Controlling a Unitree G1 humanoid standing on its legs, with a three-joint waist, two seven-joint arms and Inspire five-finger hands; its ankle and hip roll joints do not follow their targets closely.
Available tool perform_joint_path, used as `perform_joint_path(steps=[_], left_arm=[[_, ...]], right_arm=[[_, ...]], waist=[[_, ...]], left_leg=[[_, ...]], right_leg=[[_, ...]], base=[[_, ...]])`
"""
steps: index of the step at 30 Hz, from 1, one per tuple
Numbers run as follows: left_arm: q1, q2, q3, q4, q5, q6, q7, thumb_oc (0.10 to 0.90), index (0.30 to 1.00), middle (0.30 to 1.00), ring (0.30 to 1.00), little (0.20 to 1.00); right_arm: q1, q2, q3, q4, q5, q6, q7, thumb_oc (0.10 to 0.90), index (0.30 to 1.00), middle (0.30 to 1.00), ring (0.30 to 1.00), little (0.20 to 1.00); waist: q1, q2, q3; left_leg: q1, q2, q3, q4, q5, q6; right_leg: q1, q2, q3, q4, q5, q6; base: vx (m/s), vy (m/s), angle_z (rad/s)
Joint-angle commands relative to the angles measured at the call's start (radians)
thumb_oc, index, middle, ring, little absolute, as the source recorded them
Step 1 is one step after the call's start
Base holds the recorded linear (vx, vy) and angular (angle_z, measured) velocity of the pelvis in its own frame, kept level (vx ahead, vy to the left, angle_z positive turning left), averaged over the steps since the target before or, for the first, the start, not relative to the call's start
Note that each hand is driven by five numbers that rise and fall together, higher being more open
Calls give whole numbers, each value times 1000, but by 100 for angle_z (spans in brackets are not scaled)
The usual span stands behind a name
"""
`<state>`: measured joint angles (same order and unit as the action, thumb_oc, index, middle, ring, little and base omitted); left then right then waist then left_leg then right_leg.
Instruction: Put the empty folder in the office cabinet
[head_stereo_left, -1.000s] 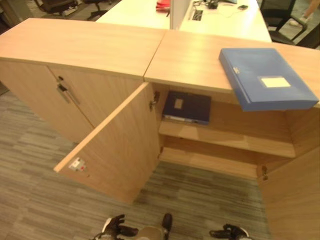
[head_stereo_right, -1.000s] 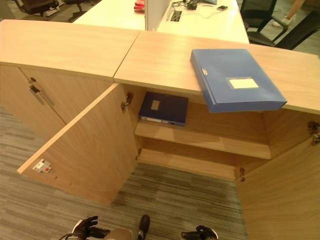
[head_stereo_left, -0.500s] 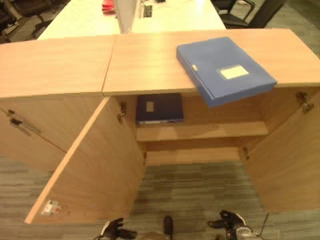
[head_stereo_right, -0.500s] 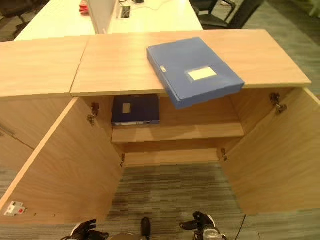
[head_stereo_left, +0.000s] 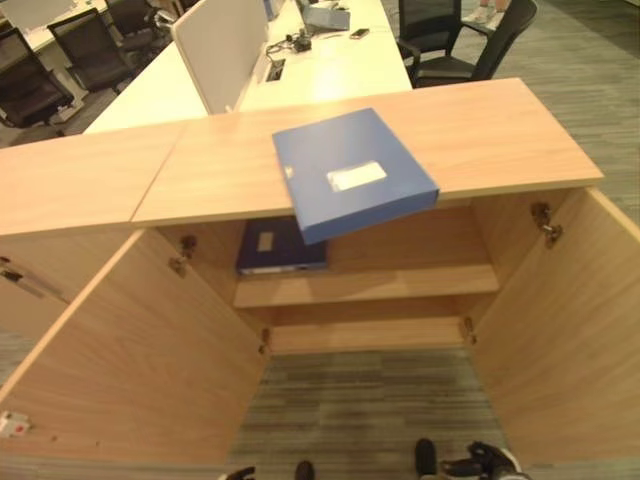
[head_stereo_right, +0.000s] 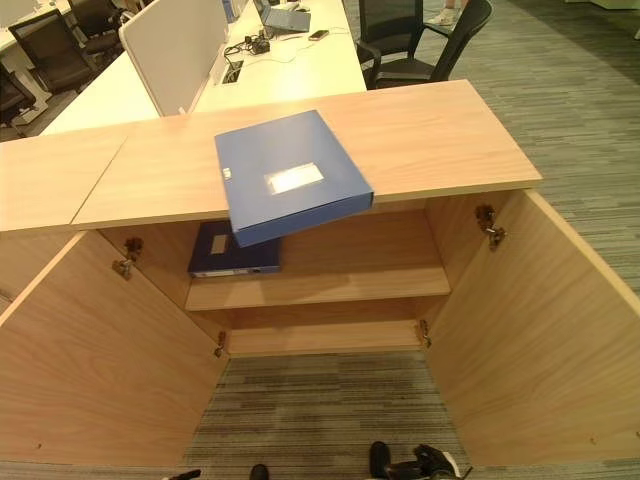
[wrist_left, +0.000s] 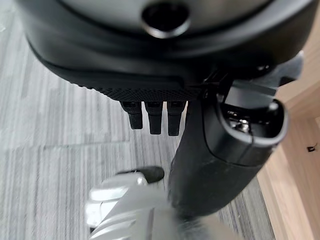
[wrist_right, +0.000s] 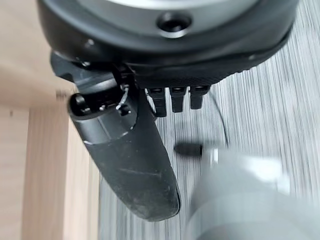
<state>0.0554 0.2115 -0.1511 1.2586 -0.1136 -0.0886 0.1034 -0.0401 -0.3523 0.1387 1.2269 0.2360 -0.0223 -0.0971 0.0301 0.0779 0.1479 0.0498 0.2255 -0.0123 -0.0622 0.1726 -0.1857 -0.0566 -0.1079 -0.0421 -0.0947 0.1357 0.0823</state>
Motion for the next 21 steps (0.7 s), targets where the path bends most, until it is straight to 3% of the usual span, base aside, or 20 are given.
perform_joint_path(steps=[1,7,8,9,10,11,13,15,21], left_arm=[[-87,62,-4,3,-10,-13,4,800,900,900,900,900],[-86,57,-15,-9,-11,-10,0,800,900,900,900,900],[-87,56,-20,-13,-5,-7,-4,800,900,900,900,900],[-87,56,-21,-13,-5,-7,-4,800,900,900,900,900],[-88,56,-23,-15,-3,-7,-5,800,900,900,900,900],[-93,52,-28,-18,-5,-9,-6,800,900,900,900,900],[-94,51,-31,-15,-7,-11,-7,800,900,900,900,900],[-93,58,-35,-12,9,-8,-6,800,900,900,900,900],[-95,74,-44,-14,30,-7,-4,800,900,900,900,900]], right_arm=[[7,-29,-25,33,-2,-10,-14,800,900,900,900,900],[29,-46,-43,54,8,-6,-14,800,900,900,900,900],[33,-47,-45,57,11,-6,-14,800,900,900,900,900],[33,-46,-45,57,11,-6,-14,800,900,900,900,900],[33,-45,-45,59,13,-7,-15,800,900,900,900,900],[26,-43,-41,59,19,-12,-18,800,900,900,900,900],[23,-40,-39,58,21,-16,-17,800,900,900,900,900],[19,-19,-21,50,23,-19,-16,800,900,900,900,900],[21,17,12,23,12,-22,-7,800,900,900,900,900]], waist=[[-24,-28,43],[-28,-47,57],[-23,-60,62],[-24,-61,63],[-15,-72,64],[11,-91,68],[15,-87,69],[20,-78,55],[17,-65,30]], left_leg=[[0,50,-68,93,-58,-6],[-29,34,-34,194,-10,10],[-57,-2,-17,227,-35,23],[-57,-3,-17,232,-39,24],[-82,-50,-29,244,-82,38],[-145,-176,-61,242,-166,68],[-138,-199,-58,225,-178,77],[-95,-180,-17,146,-169,90],[6,-158,-10,15,-148,99]], right_leg=[[102,-48,-19,27,-157,56],[157,-27,-52,35,-187,21],[175,-23,-58,32,-193,8],[177,-25,-59,32,-195,9],[185,-26,-55,28,-198,5],[184,-20,-44,29,-194,0],[186,-14,-49,32,-199,5],[186,12,-49,50,-212,-1],[206,16,-66,61,-221,4]], base=[[71,-340,-4],[76,-213,18],[78,-196,24],[90,-201,27],[95,-202,6],[106,-199,-1],[49,-84,-15],[58,5,1],[84,35,7]])
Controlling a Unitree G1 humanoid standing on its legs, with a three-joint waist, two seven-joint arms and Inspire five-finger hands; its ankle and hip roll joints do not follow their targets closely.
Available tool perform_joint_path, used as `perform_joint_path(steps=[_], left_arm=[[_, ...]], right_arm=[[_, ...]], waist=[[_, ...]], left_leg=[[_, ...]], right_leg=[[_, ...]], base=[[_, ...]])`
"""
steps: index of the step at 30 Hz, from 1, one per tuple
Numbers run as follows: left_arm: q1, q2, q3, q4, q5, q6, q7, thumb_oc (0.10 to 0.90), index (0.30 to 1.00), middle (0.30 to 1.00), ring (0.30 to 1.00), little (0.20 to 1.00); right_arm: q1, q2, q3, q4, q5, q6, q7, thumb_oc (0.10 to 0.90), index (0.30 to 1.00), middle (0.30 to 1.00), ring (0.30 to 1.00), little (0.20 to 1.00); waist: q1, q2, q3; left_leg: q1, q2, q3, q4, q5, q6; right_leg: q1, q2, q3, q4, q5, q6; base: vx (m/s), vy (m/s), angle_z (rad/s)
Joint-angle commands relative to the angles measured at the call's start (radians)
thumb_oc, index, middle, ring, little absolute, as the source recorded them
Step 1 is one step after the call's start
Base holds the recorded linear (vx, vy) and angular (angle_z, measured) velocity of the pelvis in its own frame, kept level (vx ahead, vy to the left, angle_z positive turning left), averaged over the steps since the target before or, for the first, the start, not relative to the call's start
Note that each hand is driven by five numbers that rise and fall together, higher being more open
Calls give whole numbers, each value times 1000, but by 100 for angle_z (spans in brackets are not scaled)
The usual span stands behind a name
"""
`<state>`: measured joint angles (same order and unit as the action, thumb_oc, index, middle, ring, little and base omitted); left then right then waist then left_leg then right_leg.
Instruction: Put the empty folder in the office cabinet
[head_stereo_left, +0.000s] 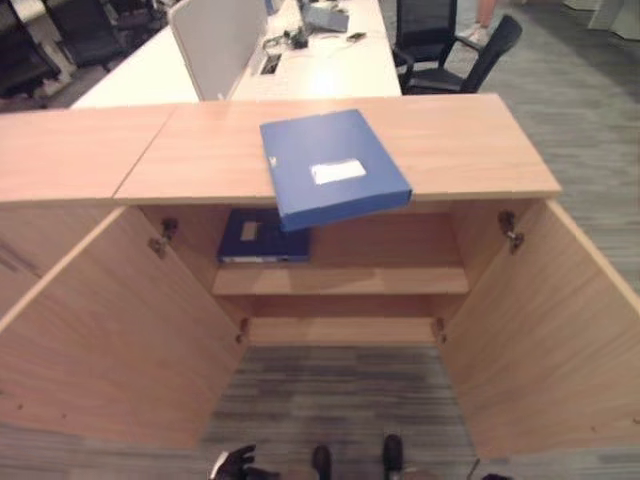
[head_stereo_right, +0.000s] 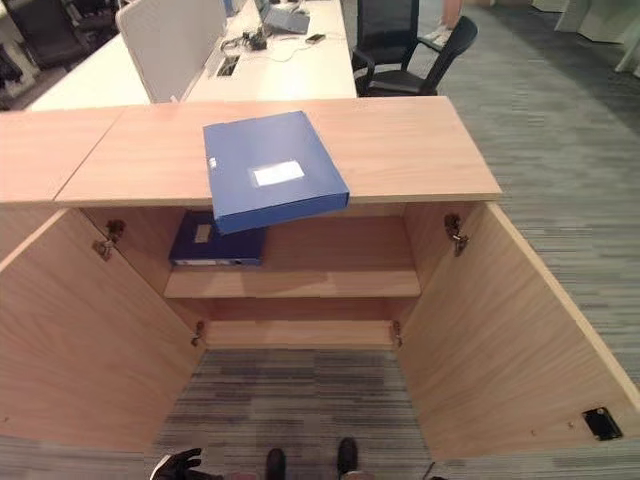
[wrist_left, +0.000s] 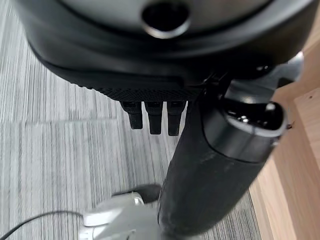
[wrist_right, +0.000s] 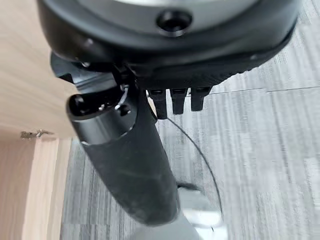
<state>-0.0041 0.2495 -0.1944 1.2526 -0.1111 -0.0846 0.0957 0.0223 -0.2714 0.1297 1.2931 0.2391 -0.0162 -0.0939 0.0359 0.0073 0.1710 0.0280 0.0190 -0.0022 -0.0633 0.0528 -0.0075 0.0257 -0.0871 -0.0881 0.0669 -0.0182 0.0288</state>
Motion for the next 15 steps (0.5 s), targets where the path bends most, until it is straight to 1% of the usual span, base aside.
perform_joint_path(steps=[1,4,11,13,14,15], left_arm=[[-35,36,0,-8,28,-11,4,800,900,900,900,900],[-40,42,1,-24,29,-14,5,800,900,900,900,900],[-54,59,5,-91,16,-32,18,800,900,900,900,900],[-64,75,13,-157,8,-43,38,800,900,900,900,900],[-72,98,18,-227,22,-55,72,800,900,900,900,900],[-71,99,18,-228,22,-54,72,800,900,900,900,900]], right_arm=[[-41,-64,21,-43,9,-28,-10,800,900,900,900,900],[-34,-55,23,-43,0,-25,-8,800,900,900,900,900],[-21,-52,15,-26,-10,-25,-12,800,900,900,900,900],[-18,-53,7,-16,-11,-26,-15,800,900,900,900,900],[-17,-54,4,-14,-14,-30,-18,800,900,900,900,900],[-16,-53,4,-14,-14,-30,-18,800,900,900,900,900]], waist=[[11,6,8],[10,8,-9],[10,4,-18],[13,-3,-20],[17,-9,-20],[17,-9,-20]], left_leg=[[30,49,-20,14,-27,-79],[58,51,-18,-19,-28,-78],[69,49,-21,-24,-36,-76],[74,49,-23,-24,-42,-75],[73,49,-24,-24,-43,-75],[73,49,-24,-24,-43,-75]], right_leg=[[125,-5,-20,-101,-68,57],[136,-7,-25,-105,-68,66],[146,-15,-31,-109,-66,76],[149,-18,-32,-113,-62,81],[150,-19,-34,-116,-59,84],[150,-19,-34,-116,-59,84]], base=[[60,47,9],[52,43,3],[9,38,4],[-5,21,1],[0,0,0],[0,0,0]])
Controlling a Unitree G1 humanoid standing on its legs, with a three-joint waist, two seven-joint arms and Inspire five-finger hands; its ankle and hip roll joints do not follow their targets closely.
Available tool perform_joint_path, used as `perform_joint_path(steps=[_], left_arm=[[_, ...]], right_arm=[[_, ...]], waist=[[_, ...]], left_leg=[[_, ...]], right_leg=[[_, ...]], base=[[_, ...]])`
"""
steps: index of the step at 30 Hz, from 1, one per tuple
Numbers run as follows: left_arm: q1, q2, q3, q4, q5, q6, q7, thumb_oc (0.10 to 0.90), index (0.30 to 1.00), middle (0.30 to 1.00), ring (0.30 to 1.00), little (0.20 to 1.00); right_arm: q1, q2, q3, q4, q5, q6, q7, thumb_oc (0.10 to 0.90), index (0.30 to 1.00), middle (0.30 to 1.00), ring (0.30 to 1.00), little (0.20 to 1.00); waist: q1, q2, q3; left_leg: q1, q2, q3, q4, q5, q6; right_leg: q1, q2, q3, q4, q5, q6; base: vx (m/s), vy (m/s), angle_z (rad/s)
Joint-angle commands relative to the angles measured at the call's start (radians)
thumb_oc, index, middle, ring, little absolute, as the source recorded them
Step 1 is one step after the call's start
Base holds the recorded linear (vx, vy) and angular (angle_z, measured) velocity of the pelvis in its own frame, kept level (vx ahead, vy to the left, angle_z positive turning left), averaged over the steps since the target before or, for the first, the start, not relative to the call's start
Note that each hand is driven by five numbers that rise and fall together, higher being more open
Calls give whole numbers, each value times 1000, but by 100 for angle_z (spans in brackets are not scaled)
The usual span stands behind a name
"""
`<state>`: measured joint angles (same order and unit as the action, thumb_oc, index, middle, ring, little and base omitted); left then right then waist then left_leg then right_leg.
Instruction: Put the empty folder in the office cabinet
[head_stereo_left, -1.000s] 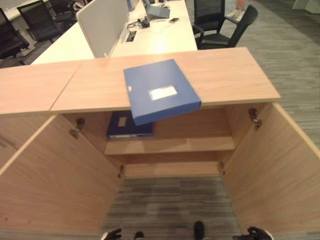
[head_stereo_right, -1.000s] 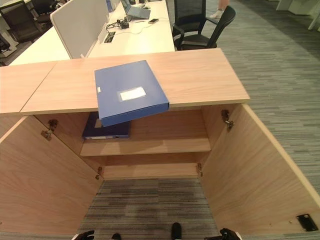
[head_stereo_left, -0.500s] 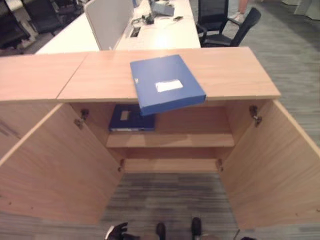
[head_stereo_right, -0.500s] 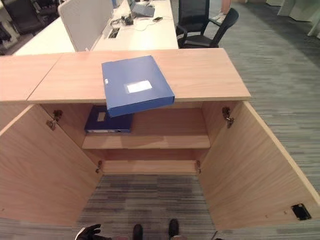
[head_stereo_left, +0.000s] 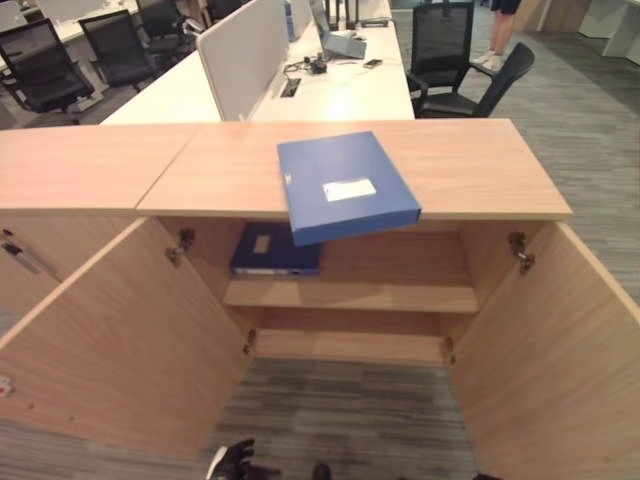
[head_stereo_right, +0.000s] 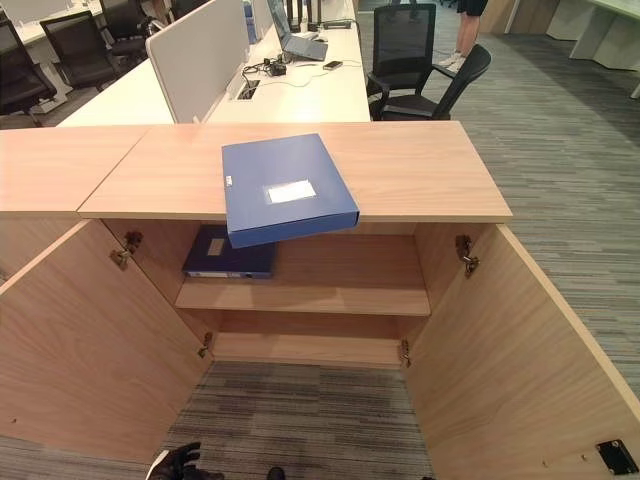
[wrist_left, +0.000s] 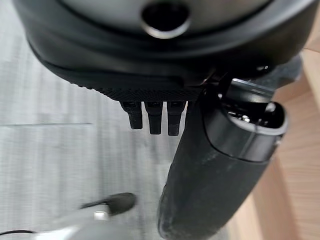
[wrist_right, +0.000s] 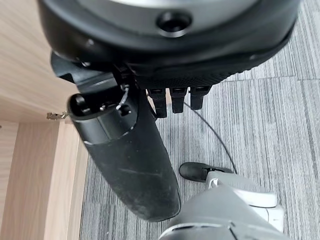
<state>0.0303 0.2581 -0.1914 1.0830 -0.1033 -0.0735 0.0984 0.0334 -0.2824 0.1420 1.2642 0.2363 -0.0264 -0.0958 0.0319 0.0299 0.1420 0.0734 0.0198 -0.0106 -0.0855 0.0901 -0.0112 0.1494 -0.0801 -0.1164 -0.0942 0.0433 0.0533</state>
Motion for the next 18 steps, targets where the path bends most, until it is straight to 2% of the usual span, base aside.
perform_joint_path(steps=[1,2,3,4,6,8,9,13,18], left_arm=[[-106,104,20,-105,27,-70,90,800,900,900,900,900],[-104,127,30,-198,61,-75,137,800,900,900,900,900],[-78,162,45,-366,142,-79,217,800,900,900,900,900],[-54,174,57,-448,193,-76,254,800,900,900,900,900],[-21,196,78,-577,316,-72,337,800,900,900,900,900],[-18,196,79,-581,318,-70,337,800,900,900,900,900],[0,220,103,-674,451,-52,412,800,900,900,900,900],[-9,245,201,-822,617,2,537,800,900,900,900,900],[-39,297,240,-899,724,37,571,800,900,900,900,900]], right_arm=[[-26,-42,-10,13,-11,-23,-19,800,900,900,900,900],[-24,-40,-15,11,-12,-31,-27,800,900,900,900,900],[-23,-31,-24,7,-12,-43,-47,800,900,900,900,900],[-19,-25,-27,4,-16,-50,-58,800,900,900,900,900],[-13,-19,-36,0,-26,-60,-76,800,900,900,900,900],[-12,-19,-35,0,-26,-60,-76,800,900,900,900,900],[-7,-13,-36,-5,-34,-65,-81,800,900,900,900,900],[4,3,-24,-15,-28,-60,-81,800,900,900,900,900],[9,9,-13,-21,-12,-58,-71,800,900,900,900,900]], waist=[[25,-36,9],[30,-41,9],[42,-52,13],[48,-59,12],[57,-67,13],[56,-69,10],[61,-74,10],[62,-79,4],[58,-75,1]], left_leg=[[27,47,-17,-2,-82,-72],[18,47,-19,-2,-71,-72],[14,48,-23,-2,-71,-73],[19,48,-25,-2,-84,-75],[13,49,-28,-2,-74,-75],[18,49,-28,-2,-87,-76],[13,51,-26,-2,-77,-77],[19,53,-21,-2,-85,-82],[26,55,-20,-2,-88,-84]], right_leg=[[25,-26,-6,44,-119,61],[15,-26,-7,44,-106,62],[14,-27,-11,40,-103,67],[23,-28,-12,34,-112,69],[19,-27,-15,32,-101,72],[26,-28,-15,29,-111,72],[22,-27,-15,26,-100,73],[34,-27,-13,15,-100,72],[39,-27,-12,15,-101,72]], base=[[-49,3,5],[-59,-19,5],[-15,-36,5],[-5,-44,3],[-15,-5,1],[28,-9,6],[15,-9,5],[4,-1,-1],[0,0,0]])
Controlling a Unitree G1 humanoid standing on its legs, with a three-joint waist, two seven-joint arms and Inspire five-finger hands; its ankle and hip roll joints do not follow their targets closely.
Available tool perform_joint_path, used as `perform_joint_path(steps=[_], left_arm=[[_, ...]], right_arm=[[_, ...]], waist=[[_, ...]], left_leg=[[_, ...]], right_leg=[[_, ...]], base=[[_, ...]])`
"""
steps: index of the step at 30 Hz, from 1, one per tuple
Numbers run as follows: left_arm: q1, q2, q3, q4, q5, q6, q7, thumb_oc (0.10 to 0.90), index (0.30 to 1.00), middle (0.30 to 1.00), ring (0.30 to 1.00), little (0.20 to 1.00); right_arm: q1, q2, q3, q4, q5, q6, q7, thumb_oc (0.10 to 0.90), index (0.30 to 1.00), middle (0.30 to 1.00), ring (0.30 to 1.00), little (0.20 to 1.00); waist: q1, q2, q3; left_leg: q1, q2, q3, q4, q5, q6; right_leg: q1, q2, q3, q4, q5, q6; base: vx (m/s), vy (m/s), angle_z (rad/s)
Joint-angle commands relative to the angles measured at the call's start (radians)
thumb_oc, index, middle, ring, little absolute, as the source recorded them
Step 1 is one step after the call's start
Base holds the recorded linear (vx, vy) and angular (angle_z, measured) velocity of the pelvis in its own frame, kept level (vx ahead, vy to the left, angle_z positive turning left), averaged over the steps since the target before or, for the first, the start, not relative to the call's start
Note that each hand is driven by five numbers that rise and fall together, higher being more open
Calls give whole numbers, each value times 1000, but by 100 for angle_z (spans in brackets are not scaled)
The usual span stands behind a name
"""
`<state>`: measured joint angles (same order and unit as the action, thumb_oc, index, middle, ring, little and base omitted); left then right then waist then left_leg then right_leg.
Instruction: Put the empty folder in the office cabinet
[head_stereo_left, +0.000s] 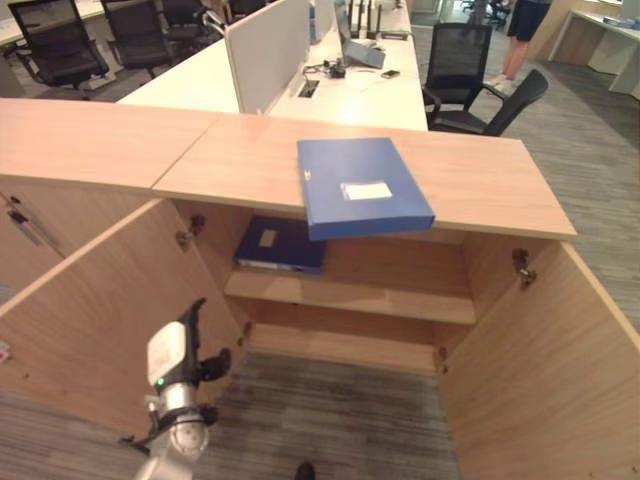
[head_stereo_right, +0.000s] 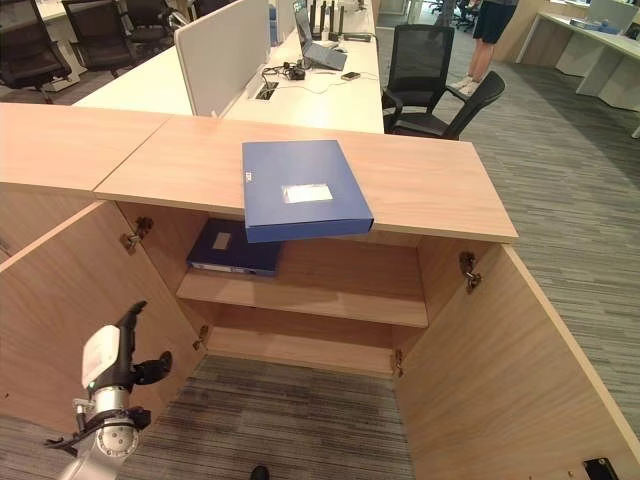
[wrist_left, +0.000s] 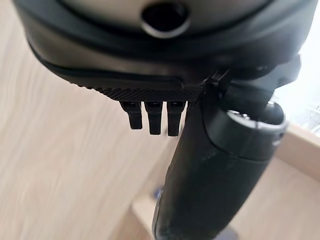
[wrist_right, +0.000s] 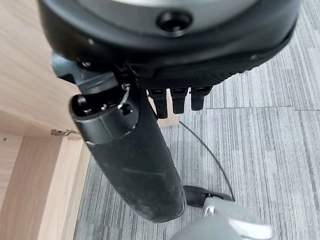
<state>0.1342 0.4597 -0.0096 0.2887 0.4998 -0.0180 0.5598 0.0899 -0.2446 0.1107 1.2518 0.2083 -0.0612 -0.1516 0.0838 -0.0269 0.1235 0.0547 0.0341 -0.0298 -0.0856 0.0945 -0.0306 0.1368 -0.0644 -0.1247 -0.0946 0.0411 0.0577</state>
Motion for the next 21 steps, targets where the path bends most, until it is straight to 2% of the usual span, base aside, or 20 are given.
perform_joint_path(steps=[1,7,9,12,13,16,21], left_arm=[[-168,129,69,-139,163,-9,112,800,900,900,900,900],[-225,202,74,-191,224,1,107,800,900,900,900,900],[-268,264,60,-221,256,-4,91,800,900,900,900,900],[-297,298,39,-239,268,-15,75,800,900,900,900,900],[-343,319,1,-247,266,-25,56,800,900,900,900,900],[-372,327,-23,-261,263,-35,41,800,900,900,900,900],[-494,303,-124,-268,230,-59,10,800,900,900,900,900]], right_arm=[[-44,-30,24,-9,18,-21,-8,800,900,900,900,900],[-40,-37,37,-21,16,-19,5,800,900,900,900,900],[-36,-48,44,-26,10,-17,13,800,900,900,900,900],[-35,-53,49,-25,4,-15,18,800,900,900,900,900],[-41,-62,54,-21,-4,-10,18,800,900,900,900,900],[-44,-67,51,-20,-10,-6,17,800,900,900,900,900],[-52,-76,62,-9,-28,5,10,800,900,900,900,900]], waist=[[5,-16,19],[-5,-8,20],[-17,1,20],[-23,8,19],[-38,19,18],[-43,24,19],[-68,41,14]], left_leg=[[46,40,-1,-2,-95,-66],[49,41,3,-2,-95,-68],[50,42,7,-2,-95,-70],[53,43,10,-2,-95,-71],[55,43,14,-2,-96,-71],[55,44,17,-2,-95,-72],[57,43,23,-2,-95,-70]], right_leg=[[54,-42,-4,15,-100,68],[53,-42,0,16,-100,68],[51,-42,4,19,-100,70],[50,-42,7,20,-100,71],[48,-42,8,22,-101,71],[47,-43,10,24,-102,72],[44,-44,17,26,-103,72]], base=[[0,0,0],[0,0,0],[1,3,-3],[6,7,-9],[3,10,-4],[-2,4,-5],[0,5,-5]])
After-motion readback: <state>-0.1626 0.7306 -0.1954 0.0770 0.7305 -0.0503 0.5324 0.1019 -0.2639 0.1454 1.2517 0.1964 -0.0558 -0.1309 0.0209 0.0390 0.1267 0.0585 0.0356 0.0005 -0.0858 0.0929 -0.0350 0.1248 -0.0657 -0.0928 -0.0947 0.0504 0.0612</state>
